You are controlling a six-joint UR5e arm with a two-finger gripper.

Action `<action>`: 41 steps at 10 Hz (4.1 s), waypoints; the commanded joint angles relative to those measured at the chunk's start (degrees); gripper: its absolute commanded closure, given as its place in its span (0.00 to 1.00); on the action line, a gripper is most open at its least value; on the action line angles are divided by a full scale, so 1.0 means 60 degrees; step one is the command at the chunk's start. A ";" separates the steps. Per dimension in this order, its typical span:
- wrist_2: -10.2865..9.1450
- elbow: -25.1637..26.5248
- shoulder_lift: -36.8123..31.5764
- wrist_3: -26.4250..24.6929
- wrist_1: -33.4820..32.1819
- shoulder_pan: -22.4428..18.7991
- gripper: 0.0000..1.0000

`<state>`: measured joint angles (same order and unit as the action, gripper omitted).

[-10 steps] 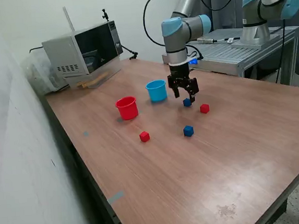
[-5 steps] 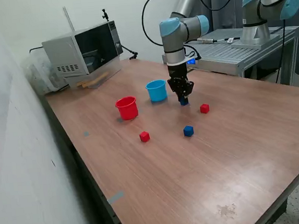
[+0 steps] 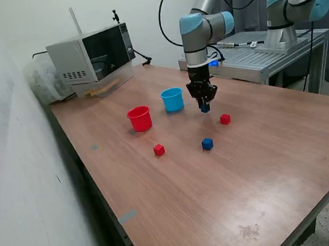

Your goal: Place red objects in the red bin, and blue objects in the blue bin.

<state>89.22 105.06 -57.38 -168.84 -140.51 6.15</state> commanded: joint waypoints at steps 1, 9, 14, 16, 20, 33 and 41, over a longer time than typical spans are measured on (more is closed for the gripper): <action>0.0012 -0.0049 -0.1534 0.0059 0.0694 -0.0087 1.00; 0.0056 -0.0517 -0.1498 0.0440 0.1095 0.1757 1.00; 0.0071 -0.0855 -0.0998 0.0498 0.1051 0.2270 1.00; 0.0071 -0.0841 -0.1013 0.0498 0.0992 0.2462 1.00; 0.0071 -0.0826 -0.1027 0.0498 0.0977 0.2477 0.00; -0.0002 -0.0533 -0.3591 0.0337 0.2149 -0.2584 0.00; 0.0042 -0.3139 -0.0152 -0.0587 0.2018 -0.3588 0.00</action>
<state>89.36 90.78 -65.67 -173.51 -128.02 -14.37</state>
